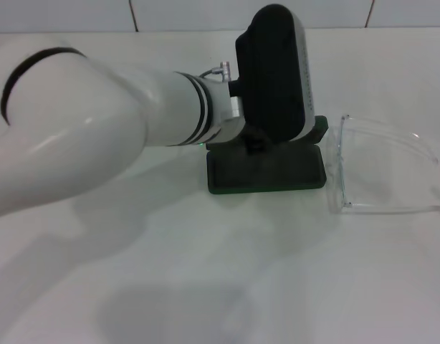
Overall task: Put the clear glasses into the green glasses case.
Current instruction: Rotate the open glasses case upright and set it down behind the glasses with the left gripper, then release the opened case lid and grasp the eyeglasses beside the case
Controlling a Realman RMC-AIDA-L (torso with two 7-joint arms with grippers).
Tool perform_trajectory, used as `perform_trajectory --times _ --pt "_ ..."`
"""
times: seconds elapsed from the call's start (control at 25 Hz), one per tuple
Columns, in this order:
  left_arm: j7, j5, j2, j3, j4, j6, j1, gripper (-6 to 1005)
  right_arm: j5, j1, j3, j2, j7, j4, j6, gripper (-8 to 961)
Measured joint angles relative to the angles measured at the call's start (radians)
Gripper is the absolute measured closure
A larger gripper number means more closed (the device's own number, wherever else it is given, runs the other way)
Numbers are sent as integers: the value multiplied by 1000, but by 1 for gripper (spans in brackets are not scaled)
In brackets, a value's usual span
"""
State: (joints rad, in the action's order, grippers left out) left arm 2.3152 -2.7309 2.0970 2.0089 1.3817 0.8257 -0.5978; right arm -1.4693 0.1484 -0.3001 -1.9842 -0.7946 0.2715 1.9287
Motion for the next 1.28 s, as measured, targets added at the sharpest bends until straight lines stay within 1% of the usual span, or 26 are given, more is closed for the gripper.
perform_trajectory --times 0.12,0.2,0.32,0.4,0.48,0.52,0.56,0.6,0.64,0.68,0.76,0.8,0.84,0.88,0.92,1.0,1.04,1.12,1.2,1.28 --pt "-3 -1 -3 -18 74 39 19 496 0 1 -4 0 1 0 -11 246" --pt "0 -1 -3 -41 141 70 41 498 0 8 -6 -1 1 -4 -45 245" --pt "9 -1 -3 -60 242 96 85 502 -10 29 -24 -2 -3 -2 -162 246" --pt "11 17 -4 -74 348 109 144 504 -16 48 -55 -1 -22 4 -237 249" --pt "5 75 -4 -107 436 107 199 507 -19 69 -102 2 -74 28 -294 252" --pt "-31 192 -5 -174 502 97 249 508 -19 89 -177 3 -173 91 -337 253" --pt "-31 192 -5 -174 502 97 249 508 -19 89 -177 3 -173 91 -337 255" --pt "-67 277 -5 -214 513 94 264 508 -19 101 -232 1 -238 148 -358 256" --pt "-136 402 -6 -267 511 94 280 508 -19 101 -232 1 -238 148 -358 257" --pt "-188 491 -6 -300 501 99 288 508 -19 108 -259 -1 -266 181 -360 259" --pt "-337 738 -7 -394 440 133 301 508 -19 121 -296 -2 -308 228 -360 260" --pt "-391 833 -8 -433 408 164 304 508 -19 133 -330 -2 -361 270 -357 260" --pt "-431 924 -8 -483 366 212 302 508 -19 133 -330 -2 -361 270 -357 260" --pt "-453 979 -8 -517 341 248 300 508 -19 138 -358 -2 -402 301 -357 260" --pt "-486 1049 -8 -566 304 313 295 507 -19 141 -376 -2 -428 317 -358 260" --pt "-531 1141 -8 -643 244 412 285 507 -19 150 -425 2 -498 357 -358 260" --pt "-555 1191 -8 -682 215 468 280 507 -28 156 -466 6 -564 392 -358 260" --pt "-586 1278 -8 -755 152 573 269 507 -65 162 -512 7 -663 457 -363 260" --pt "-612 1342 -8 -824 91 666 261 507 -156 170 -554 1 -804 557 -378 260" --pt "-630 1372 -8 -865 47 712 258 507 -278 184 -590 -13 -969 658 -397 260"
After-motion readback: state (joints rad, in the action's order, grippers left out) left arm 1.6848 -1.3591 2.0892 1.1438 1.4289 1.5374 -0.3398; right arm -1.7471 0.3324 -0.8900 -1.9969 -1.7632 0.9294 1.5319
